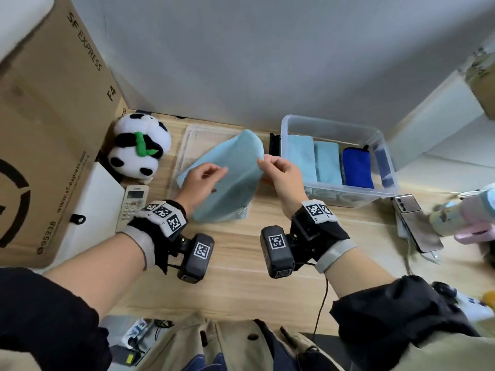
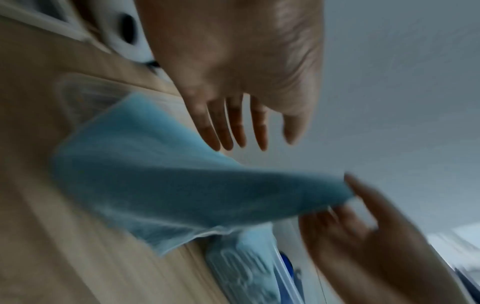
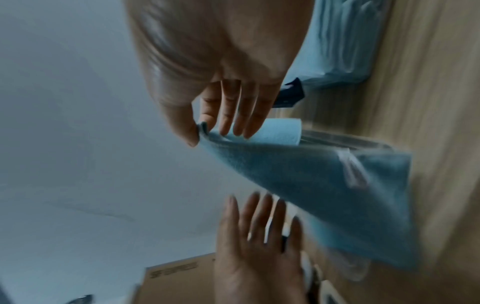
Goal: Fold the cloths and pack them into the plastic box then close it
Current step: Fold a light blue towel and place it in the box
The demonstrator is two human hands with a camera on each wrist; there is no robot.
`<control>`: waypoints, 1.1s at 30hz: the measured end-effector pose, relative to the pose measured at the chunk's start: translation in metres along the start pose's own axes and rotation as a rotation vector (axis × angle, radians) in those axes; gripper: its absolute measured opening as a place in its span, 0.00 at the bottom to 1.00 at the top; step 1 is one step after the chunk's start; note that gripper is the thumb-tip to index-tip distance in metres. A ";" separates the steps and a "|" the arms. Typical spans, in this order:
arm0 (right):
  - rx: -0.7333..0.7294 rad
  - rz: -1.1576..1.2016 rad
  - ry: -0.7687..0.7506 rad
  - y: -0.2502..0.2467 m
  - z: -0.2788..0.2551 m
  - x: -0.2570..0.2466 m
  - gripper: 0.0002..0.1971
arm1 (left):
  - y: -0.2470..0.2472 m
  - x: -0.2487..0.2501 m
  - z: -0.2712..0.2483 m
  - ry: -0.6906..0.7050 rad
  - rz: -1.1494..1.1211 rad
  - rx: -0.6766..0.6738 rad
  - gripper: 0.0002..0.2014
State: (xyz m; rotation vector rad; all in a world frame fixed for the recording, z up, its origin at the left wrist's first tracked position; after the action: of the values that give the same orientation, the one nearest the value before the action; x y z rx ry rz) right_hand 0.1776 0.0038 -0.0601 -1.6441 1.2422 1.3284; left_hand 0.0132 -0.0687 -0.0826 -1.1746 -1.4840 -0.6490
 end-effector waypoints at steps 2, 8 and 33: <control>0.007 0.067 -0.070 -0.006 -0.010 -0.027 0.06 | 0.038 0.027 -0.020 0.104 0.013 -0.216 0.11; 0.151 0.091 -0.276 -0.038 -0.038 -0.087 0.08 | 0.090 0.082 -0.043 0.358 0.058 -0.135 0.28; 0.184 -0.382 -0.183 -0.146 -0.089 -0.056 0.13 | 0.167 0.115 -0.077 0.197 -0.053 -0.379 0.14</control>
State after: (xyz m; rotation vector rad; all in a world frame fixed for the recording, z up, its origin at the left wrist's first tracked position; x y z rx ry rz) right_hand 0.3432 -0.0170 0.0073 -1.4996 0.8623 1.0667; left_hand 0.2049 -0.0390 0.0141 -1.3155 -1.2607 -1.0857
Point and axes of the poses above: each hand's wrist, its own z-axis towards the middle knuckle, its own y-axis out of the palm, x = y × z, the point moved 6 cm from there along z, towards the middle knuckle, and after that the axes turned 1 degree about -x, right-handed, at the moved point
